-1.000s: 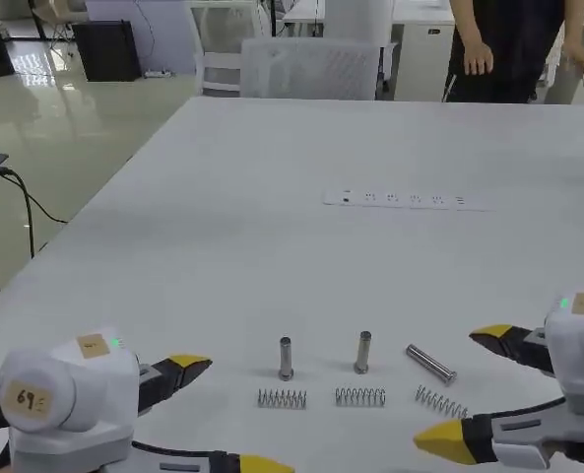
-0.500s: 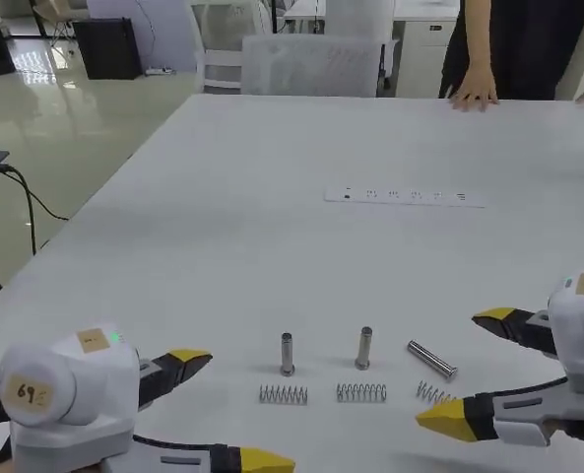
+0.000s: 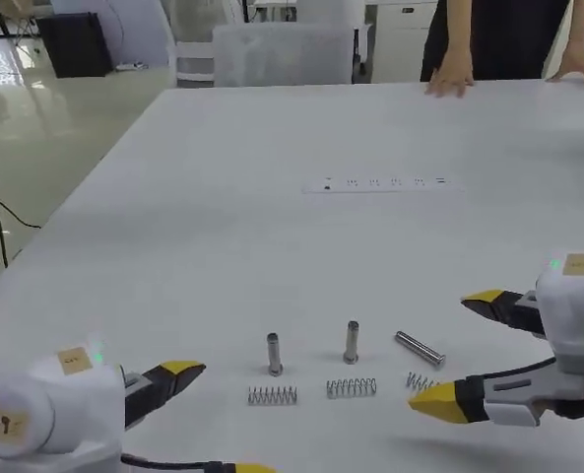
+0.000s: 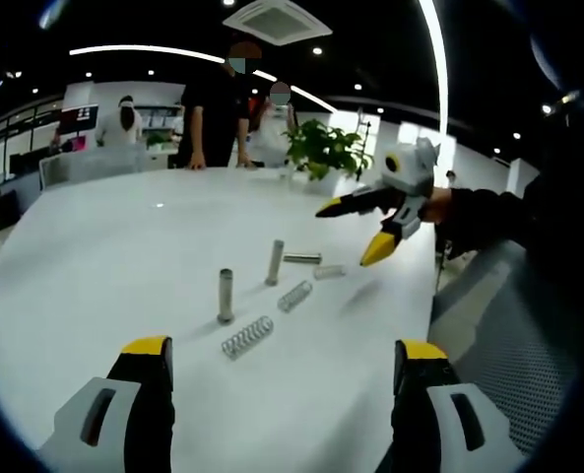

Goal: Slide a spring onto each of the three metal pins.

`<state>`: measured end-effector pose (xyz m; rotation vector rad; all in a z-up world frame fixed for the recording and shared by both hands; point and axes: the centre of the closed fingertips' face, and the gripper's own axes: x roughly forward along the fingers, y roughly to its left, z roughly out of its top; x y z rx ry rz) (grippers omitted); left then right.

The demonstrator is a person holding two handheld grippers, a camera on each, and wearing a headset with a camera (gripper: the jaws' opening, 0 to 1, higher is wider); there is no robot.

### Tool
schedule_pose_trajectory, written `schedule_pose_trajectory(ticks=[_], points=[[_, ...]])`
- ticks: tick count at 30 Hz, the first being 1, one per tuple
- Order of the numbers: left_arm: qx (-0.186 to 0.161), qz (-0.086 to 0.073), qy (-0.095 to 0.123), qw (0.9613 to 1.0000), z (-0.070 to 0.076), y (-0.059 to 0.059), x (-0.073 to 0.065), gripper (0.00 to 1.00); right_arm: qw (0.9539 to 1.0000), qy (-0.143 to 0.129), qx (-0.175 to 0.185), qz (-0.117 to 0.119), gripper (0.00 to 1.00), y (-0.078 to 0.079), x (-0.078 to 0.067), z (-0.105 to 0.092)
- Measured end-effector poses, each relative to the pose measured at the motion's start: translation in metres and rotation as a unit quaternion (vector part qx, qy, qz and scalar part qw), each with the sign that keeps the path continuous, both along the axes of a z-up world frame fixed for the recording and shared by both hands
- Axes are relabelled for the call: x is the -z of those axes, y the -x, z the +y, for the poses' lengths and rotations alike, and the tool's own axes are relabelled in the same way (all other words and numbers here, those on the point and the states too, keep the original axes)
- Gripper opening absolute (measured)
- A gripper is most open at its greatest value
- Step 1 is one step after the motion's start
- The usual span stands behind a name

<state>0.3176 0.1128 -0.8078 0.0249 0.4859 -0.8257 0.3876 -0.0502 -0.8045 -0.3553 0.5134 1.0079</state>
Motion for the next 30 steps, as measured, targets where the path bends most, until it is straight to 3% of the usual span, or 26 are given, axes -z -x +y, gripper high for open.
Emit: schedule_pose_trajectory(ticks=[7,20,26,30], points=[[0.004,0.002,-0.007,1.0,0.001,0.002,0.002,0.9,0.9999,-0.013,0.005,-0.001,0.84,-0.001,-0.005,0.002],[-0.001,0.001,-0.01,1.0,0.003,0.001,0.001,0.9,0.9999,-0.009,-0.005,-0.011,0.84,-0.005,-0.013,0.006],[-0.003,-0.001,-0.009,1.0,0.003,0.001,0.0,0.9,0.9997,0.001,-0.01,-0.023,0.83,-0.021,-0.021,0.007],[-0.002,-0.003,-0.01,0.9999,0.004,0.001,0.0,0.9,0.9997,0.006,-0.009,-0.02,0.75,-0.034,-0.026,0.008]])
